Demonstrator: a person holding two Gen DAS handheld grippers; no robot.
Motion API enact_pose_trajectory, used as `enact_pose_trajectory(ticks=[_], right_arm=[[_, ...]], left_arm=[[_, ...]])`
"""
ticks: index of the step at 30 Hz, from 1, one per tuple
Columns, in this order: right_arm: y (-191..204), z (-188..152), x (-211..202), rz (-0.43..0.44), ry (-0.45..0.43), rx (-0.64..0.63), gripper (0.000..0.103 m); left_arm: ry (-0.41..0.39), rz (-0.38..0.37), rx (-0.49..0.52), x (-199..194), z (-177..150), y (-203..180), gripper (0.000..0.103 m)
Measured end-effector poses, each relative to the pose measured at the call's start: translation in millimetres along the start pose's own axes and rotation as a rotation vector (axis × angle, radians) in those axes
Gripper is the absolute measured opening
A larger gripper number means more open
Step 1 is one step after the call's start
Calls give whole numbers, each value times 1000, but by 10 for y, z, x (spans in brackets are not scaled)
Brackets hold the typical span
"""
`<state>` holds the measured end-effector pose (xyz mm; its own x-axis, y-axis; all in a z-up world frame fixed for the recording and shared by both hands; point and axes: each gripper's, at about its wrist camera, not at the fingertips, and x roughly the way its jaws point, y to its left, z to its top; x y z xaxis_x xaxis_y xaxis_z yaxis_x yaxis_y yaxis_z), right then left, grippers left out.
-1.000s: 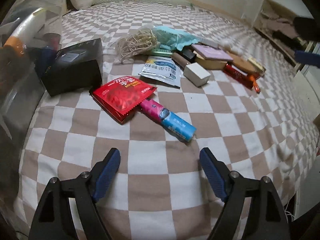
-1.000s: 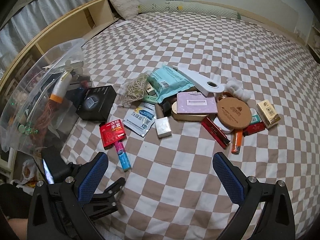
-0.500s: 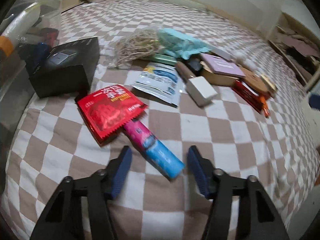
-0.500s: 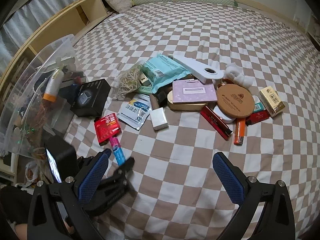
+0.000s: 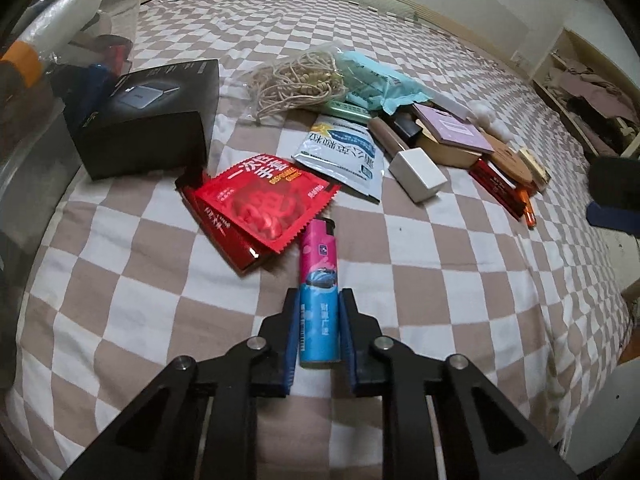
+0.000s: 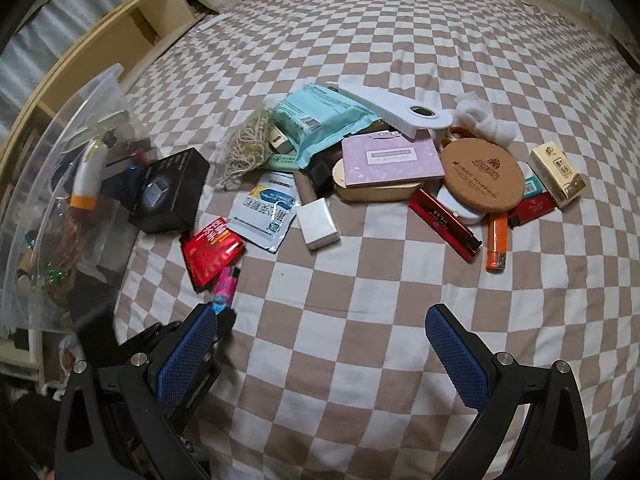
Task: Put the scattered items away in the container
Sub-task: 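Reach the left gripper down to the pink-and-blue lighter beside the red packet, then grasp the pink-blue lighter with the left gripper while the right gripper grasps the white cube box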
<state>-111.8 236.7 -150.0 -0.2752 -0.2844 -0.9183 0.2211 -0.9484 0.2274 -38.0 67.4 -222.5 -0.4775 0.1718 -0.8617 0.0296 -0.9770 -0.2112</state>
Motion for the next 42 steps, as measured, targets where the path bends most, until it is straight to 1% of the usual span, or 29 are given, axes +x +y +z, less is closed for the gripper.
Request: enact_pose_trajectory(ticks=[4, 8, 9, 12, 15, 17, 19, 20, 21, 22, 24, 25, 26, 28, 29, 31, 35, 38, 39, 40, 42], right_arm=[[-19, 88, 74, -9, 4, 24, 103], [-62, 198, 153, -31, -14, 35, 103], [-63, 224, 179, -24, -17, 30, 103], [-19, 293, 258, 2, -23, -9, 103], [132, 312, 323, -12, -57, -107, 102], [263, 293, 379, -47, -99, -202, 89], [360, 264, 479, -87, -115, -290, 86], [374, 253, 520, -95, -117, -311, 84], [378, 245, 569, -100, -114, -327, 82], [375, 243, 619, -99, -108, -339, 76], [336, 257, 705, -103, -93, -339, 70], [300, 276, 756, -99, -83, -323, 60], [266, 293, 803, -94, -72, -309, 56], [224, 315, 888, -102, -60, -308, 54], [215, 322, 919, -107, -63, -321, 49], [207, 342, 952, -106, -67, -334, 44], [241, 377, 1021, -99, -56, -352, 43], [377, 340, 1108, -144, -43, -433, 43], [420, 321, 1140, -171, -36, -461, 41], [463, 301, 1173, -198, -30, -489, 34], [492, 290, 1200, -218, -16, -506, 33]], left_arm=[[6, 4, 35, -65, -83, -9, 19], [14, 5, 64, -133, -178, -12, 19], [16, 5, 71, -153, -203, -13, 19], [23, 1, 86, -194, -265, -12, 19], [28, -8, 87, -210, -300, -1, 19], [30, -12, 82, -201, -298, 1, 19], [34, -20, 70, -191, -293, 12, 19], [36, -22, 67, -188, -291, 14, 19], [37, -23, 67, -188, -288, 11, 19], [37, -23, 71, -188, -290, 7, 19], [34, -22, 82, -187, -301, -2, 19], [32, -22, 87, -185, -309, -5, 19], [31, -21, 90, -182, -314, -6, 19], [32, -21, 92, -172, -320, -6, 19], [32, -21, 91, -167, -321, -5, 19], [32, -23, 92, -156, -320, -4, 19], [29, -30, 96, -146, -323, 4, 19], [25, -34, 99, -143, -329, 6, 19], [24, -37, 98, -141, -329, 10, 19], [23, -39, 98, -139, -329, 13, 19], [26, -45, 89, -139, -324, 26, 19]])
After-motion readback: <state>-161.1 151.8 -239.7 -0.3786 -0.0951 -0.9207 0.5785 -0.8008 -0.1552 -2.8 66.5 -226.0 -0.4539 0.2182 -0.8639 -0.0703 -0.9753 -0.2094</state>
